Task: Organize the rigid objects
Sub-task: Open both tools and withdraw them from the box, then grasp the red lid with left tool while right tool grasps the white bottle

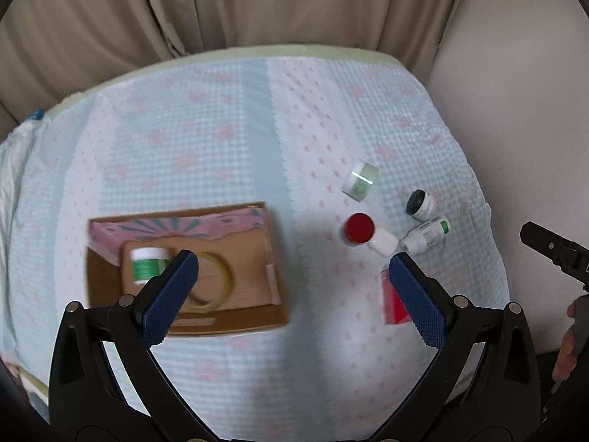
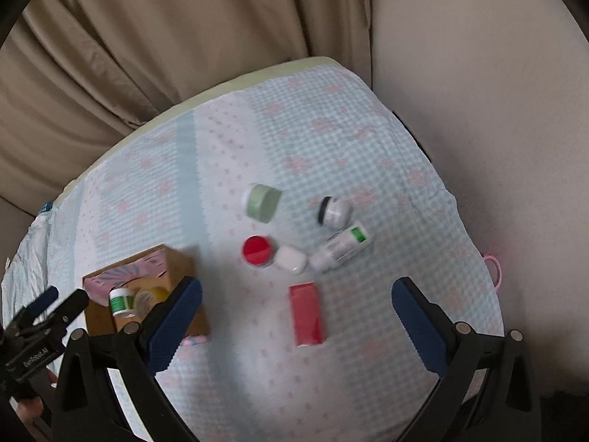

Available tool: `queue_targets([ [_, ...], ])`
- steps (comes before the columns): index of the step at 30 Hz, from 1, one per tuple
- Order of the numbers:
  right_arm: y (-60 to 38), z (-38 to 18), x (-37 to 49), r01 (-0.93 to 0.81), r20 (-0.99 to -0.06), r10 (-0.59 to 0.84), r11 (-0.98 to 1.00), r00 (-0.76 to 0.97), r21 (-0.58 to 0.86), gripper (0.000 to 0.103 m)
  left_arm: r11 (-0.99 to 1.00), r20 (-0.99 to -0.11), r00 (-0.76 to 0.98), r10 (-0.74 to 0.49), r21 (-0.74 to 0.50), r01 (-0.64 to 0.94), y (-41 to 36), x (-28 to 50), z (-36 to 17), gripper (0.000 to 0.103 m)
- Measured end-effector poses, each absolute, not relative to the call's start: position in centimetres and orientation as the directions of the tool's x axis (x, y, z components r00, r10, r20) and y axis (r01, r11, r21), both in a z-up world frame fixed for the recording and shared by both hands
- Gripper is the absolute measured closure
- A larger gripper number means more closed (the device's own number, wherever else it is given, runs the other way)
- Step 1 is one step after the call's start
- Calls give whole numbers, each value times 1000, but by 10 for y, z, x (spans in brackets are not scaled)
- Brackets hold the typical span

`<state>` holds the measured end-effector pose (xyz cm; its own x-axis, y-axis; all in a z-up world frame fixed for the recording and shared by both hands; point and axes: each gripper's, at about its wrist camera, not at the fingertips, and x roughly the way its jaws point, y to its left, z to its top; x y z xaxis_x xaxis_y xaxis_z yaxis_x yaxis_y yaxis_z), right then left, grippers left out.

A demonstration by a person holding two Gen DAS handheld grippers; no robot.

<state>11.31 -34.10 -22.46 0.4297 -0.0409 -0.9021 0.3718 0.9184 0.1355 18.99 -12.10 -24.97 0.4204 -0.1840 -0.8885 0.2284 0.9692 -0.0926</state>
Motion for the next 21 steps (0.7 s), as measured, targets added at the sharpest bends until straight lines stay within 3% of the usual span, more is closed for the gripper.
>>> queue_targets([
  [12,-420,-328,159,501,-944,31,841,328,202,0,955,-945,288,-156,-70,289,-229,234,-361,0],
  [21,-444,-412,175,703,-961,74,668,266,246,1,961,-964,229,-134,-71,266,-252,263,-444,0],
])
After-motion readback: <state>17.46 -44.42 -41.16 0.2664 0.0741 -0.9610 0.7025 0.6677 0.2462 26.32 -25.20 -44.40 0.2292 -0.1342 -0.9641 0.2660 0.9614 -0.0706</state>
